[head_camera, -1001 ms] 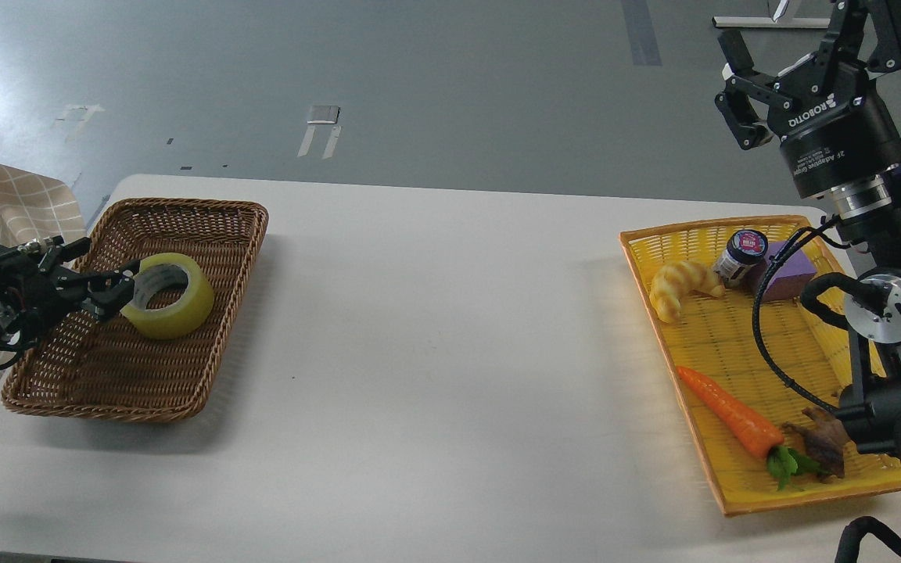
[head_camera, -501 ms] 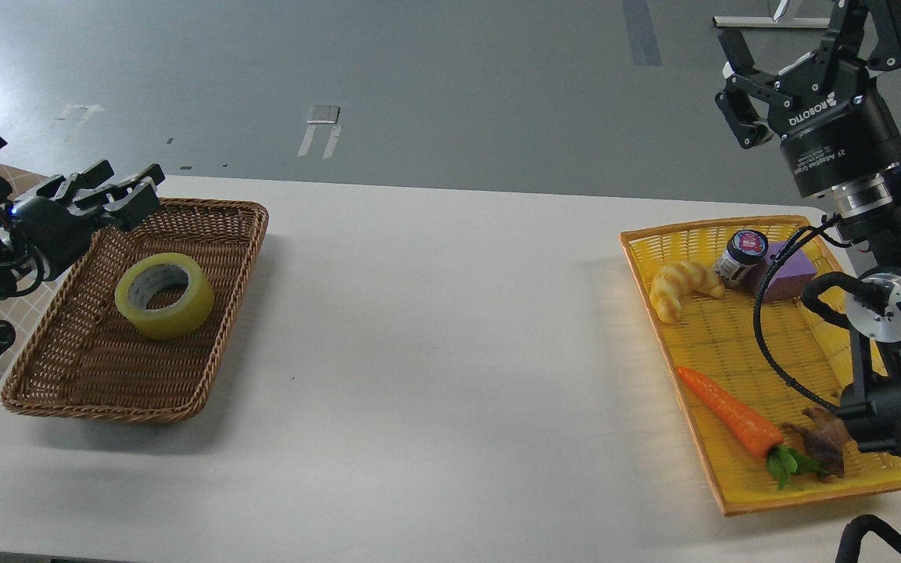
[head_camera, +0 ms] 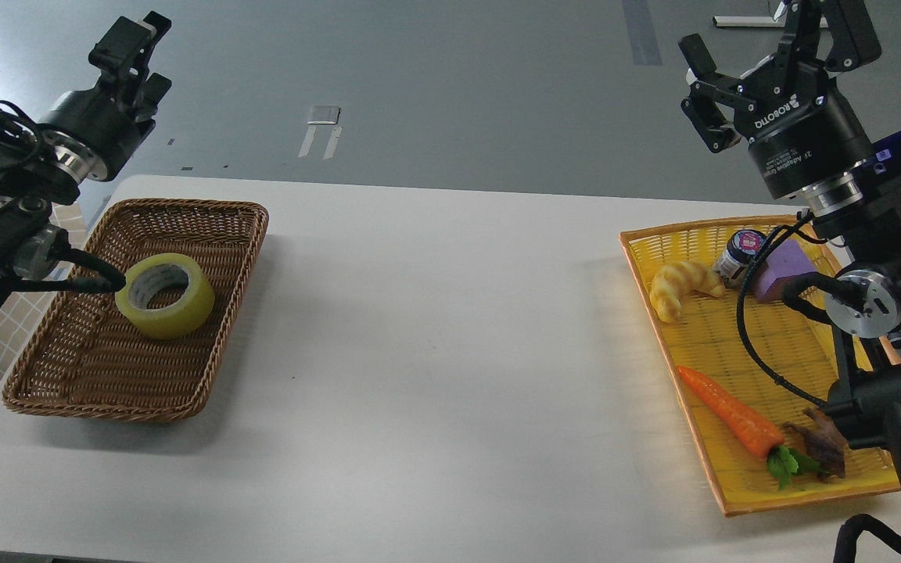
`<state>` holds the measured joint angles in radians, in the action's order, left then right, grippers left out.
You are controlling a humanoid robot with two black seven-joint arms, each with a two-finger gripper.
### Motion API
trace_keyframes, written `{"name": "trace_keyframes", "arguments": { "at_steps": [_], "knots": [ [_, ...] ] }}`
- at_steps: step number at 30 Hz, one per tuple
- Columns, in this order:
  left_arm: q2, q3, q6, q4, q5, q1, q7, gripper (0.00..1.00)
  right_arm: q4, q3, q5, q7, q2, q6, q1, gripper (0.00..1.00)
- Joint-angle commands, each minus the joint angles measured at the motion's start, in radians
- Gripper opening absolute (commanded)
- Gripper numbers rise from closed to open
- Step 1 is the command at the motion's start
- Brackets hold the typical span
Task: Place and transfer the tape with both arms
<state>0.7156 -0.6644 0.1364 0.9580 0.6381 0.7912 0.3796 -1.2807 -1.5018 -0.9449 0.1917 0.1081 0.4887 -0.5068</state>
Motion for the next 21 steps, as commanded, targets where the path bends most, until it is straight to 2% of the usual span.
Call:
{"name": "trace_keyframes", "arguments": {
  "at_steps": [1,5,10,13,16,21],
  "knots": [
    [-0.025,-0.047,0.118,0.037,-0.08,0.008,0.002,0.98,0.003,0.0,0.0,-0.001,0.002,0.0,-0.007,1.0],
    [-0.119,-0.185,0.233,0.061,-0.112,0.003,-0.004,0.98,0.001,-0.006,0.002,-0.001,-0.004,0.0,-0.012,1.0],
    [-0.189,-0.262,0.352,0.061,-0.115,-0.009,-0.013,0.98,0.003,-0.011,0.002,-0.001,-0.007,0.0,-0.013,1.0],
    [-0.238,-0.308,0.352,0.061,-0.161,-0.026,-0.044,0.98,0.001,-0.011,0.002,0.002,-0.008,-0.013,-0.013,1.0],
    [-0.286,-0.339,0.352,0.062,-0.242,-0.046,-0.119,0.98,0.001,-0.009,0.002,0.002,-0.008,-0.03,-0.015,1.0],
    [-0.349,-0.356,0.352,0.062,-0.25,-0.085,-0.12,0.98,0.001,-0.009,0.002,0.002,-0.007,-0.032,-0.03,1.0]
  ]
}}
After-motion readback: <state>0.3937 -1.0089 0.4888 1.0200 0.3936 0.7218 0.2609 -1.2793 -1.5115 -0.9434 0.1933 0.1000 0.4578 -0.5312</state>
